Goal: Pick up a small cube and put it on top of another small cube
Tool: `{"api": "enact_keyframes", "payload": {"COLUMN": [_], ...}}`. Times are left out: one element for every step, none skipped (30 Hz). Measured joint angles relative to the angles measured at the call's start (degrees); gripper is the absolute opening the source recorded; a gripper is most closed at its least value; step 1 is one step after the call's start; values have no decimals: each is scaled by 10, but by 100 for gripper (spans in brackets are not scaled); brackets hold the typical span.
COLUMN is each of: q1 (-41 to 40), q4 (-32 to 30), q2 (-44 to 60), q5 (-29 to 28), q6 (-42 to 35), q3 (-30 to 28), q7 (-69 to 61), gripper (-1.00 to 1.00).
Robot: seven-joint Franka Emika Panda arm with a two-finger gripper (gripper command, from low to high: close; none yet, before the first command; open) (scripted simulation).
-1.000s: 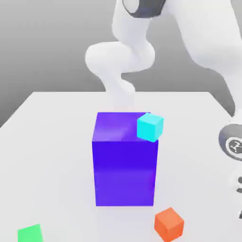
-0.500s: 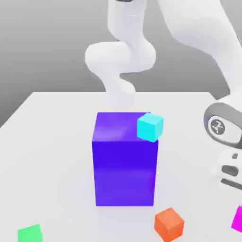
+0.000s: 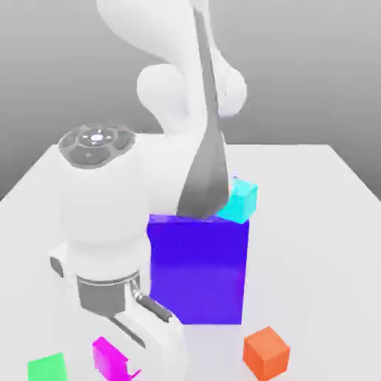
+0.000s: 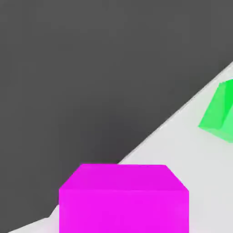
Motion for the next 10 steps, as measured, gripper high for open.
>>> {"api": "enact_keyframes", "payload": {"q1": [-19, -28, -31, -33, -32, -32, -32, -32, -32, -32], "q4": [-2, -3, -2, -2, -1, -1, -1, -1, -1, -1], "q2": [-2, 8, 23, 41, 60, 60, 60, 60, 60, 60], "q5": [6, 7, 6, 2, -1, -1, -1, -1, -1, -1], "q6": [1, 12, 27, 44, 62, 62, 62, 62, 62, 62], "q3": [-7, -12, -15, -17, -21, -21, -21, -21, -21, -21], "q7": [-25, -36, -40, -40, -39, -39, -39, -39, -39, -39], "gripper": [-100, -100, -100, -100, 100, 100, 100, 100, 100, 100]}}
